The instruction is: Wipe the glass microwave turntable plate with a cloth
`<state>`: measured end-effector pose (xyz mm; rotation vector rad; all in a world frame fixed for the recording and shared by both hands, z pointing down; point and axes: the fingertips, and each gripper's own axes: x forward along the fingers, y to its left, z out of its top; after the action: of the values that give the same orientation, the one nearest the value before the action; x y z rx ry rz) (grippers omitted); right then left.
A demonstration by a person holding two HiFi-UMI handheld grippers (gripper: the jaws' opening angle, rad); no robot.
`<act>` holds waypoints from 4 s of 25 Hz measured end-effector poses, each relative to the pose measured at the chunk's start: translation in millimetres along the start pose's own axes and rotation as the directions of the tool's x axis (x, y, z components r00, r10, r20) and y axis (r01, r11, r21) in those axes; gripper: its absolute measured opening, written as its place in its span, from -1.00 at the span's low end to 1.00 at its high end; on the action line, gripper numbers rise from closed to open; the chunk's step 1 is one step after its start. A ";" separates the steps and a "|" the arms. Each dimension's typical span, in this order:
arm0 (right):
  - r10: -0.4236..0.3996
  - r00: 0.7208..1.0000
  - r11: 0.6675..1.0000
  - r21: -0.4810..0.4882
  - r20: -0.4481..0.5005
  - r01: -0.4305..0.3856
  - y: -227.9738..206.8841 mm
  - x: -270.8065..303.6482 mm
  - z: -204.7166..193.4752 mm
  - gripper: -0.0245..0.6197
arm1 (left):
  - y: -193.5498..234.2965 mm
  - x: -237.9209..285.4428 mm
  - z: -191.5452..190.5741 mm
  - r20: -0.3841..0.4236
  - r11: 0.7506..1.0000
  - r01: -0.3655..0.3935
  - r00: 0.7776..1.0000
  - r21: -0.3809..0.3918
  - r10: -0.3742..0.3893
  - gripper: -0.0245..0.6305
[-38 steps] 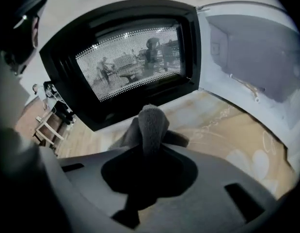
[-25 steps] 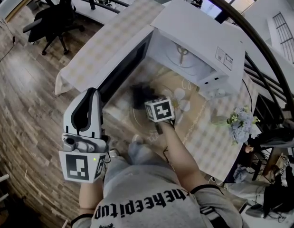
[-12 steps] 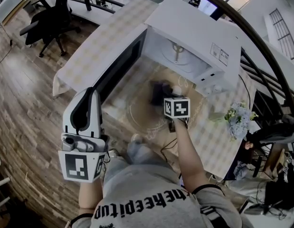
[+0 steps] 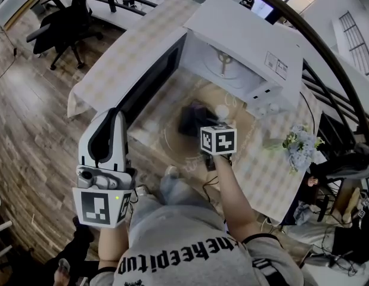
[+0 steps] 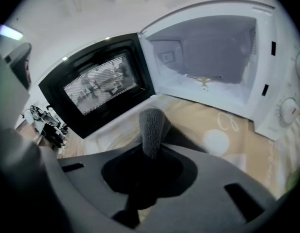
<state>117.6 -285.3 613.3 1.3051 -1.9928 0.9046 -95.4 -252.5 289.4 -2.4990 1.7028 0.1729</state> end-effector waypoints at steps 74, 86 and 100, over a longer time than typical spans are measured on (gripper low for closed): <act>0.108 0.987 0.994 -0.018 -0.116 -0.111 80.5 -4.5 -88.2 -0.77 | -32.0 -44.3 25.8 0.024 0.999 0.040 0.999 0.006 -0.040 -0.88; -0.024 0.997 0.994 0.102 -0.068 0.031 -13.3 -34.0 -95.6 -0.77 | -42.0 -34.0 26.7 0.038 0.998 0.058 0.998 -0.007 -0.057 -0.88; -0.149 0.987 0.977 0.144 -0.056 0.155 -64.6 -54.6 -102.7 -0.77 | -41.6 -38.8 29.3 0.044 0.998 0.055 0.998 -0.003 -0.055 -0.88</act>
<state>207.6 -193.3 647.0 1.4842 -1.7924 1.0143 -71.7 -197.1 267.7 -2.5226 1.6171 0.2242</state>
